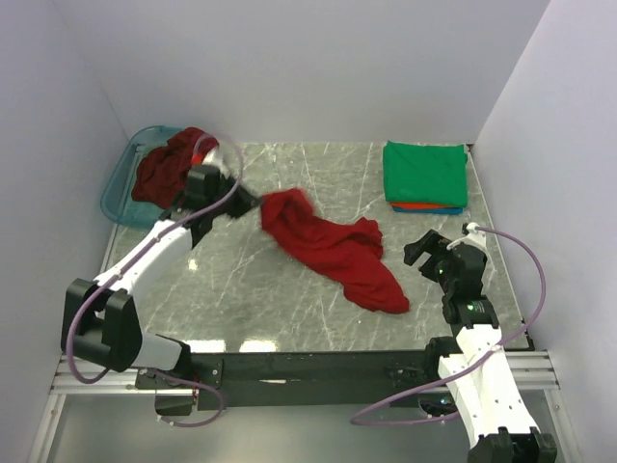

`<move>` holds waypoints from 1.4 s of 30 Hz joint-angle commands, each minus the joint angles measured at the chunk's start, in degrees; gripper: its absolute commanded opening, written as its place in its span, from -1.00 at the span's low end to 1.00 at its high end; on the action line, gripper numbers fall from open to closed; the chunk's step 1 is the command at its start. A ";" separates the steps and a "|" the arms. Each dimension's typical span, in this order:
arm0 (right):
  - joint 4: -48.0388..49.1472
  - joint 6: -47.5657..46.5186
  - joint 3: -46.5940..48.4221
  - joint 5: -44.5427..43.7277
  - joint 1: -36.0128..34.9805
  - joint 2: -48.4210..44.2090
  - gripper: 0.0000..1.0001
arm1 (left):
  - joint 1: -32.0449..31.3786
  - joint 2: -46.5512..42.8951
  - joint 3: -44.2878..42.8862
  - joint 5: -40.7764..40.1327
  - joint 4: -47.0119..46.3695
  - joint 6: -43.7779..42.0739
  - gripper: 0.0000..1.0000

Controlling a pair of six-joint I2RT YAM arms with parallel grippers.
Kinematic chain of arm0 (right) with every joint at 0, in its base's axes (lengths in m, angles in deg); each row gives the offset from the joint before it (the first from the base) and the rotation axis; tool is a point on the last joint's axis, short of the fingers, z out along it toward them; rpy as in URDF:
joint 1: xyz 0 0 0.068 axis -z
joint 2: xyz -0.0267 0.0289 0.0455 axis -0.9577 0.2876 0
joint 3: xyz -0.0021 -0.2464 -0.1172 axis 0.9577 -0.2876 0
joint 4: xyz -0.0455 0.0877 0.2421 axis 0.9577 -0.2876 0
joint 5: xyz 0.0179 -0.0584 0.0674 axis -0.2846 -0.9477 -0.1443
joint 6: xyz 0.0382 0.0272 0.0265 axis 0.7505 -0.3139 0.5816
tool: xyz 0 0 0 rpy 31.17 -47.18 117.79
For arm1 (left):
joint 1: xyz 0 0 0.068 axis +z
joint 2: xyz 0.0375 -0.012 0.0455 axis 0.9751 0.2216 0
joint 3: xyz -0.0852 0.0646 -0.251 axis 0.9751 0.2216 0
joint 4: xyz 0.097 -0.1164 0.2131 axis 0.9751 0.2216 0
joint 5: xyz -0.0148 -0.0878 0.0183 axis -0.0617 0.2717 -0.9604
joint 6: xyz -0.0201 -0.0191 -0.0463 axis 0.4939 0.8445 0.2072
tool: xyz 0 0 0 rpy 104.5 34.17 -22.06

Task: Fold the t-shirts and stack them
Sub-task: Move the tshirt to the center of the board, then flatten the tshirt out

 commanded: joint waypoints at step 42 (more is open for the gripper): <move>3.77 -9.90 23.59 1.59 -20.15 42.99 0.88 | 1.05 22.19 -8.35 -7.51 9.59 -19.52 0.99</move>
